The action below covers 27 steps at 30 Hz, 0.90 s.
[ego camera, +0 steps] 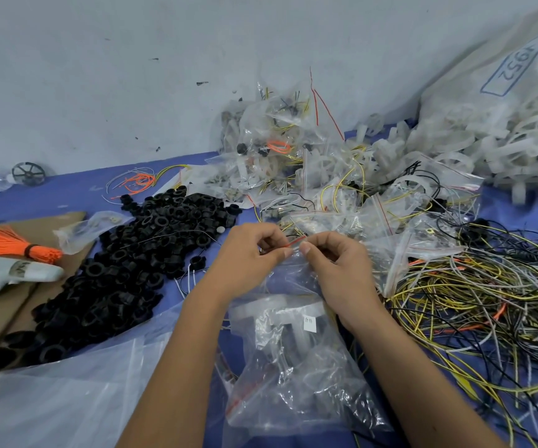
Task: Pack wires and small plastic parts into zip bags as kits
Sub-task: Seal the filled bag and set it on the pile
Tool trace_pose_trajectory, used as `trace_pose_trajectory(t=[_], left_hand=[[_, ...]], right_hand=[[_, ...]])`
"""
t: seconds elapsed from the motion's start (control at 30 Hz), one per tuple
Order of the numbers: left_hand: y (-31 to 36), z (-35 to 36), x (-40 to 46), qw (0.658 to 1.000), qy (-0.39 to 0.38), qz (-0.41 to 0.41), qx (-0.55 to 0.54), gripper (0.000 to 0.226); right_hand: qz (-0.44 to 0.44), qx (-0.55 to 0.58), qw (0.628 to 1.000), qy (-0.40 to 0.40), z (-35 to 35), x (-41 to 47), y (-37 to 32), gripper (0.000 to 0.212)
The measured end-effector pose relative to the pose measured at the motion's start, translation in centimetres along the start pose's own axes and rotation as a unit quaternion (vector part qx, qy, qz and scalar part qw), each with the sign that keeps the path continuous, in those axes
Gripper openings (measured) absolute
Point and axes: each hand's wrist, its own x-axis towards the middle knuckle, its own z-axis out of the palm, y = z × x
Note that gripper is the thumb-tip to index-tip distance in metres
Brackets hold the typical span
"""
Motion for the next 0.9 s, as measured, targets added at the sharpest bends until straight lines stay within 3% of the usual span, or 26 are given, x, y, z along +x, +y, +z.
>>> trace_pose_trajectory(t=[0.43,0.9], left_hand=[[-0.2,0.5,0.0,0.999,0.005,0.01,-0.05,0.009],[-0.9,-0.5,0.1,0.999,-0.028,-0.022,-0.021,0.009]], right_hand=[[0.003,0.005,1.0,-0.018,0.0,0.0,0.4,0.014],[0.005,0.031,0.999,-0.02,0.1,0.2,0.7,0.013]])
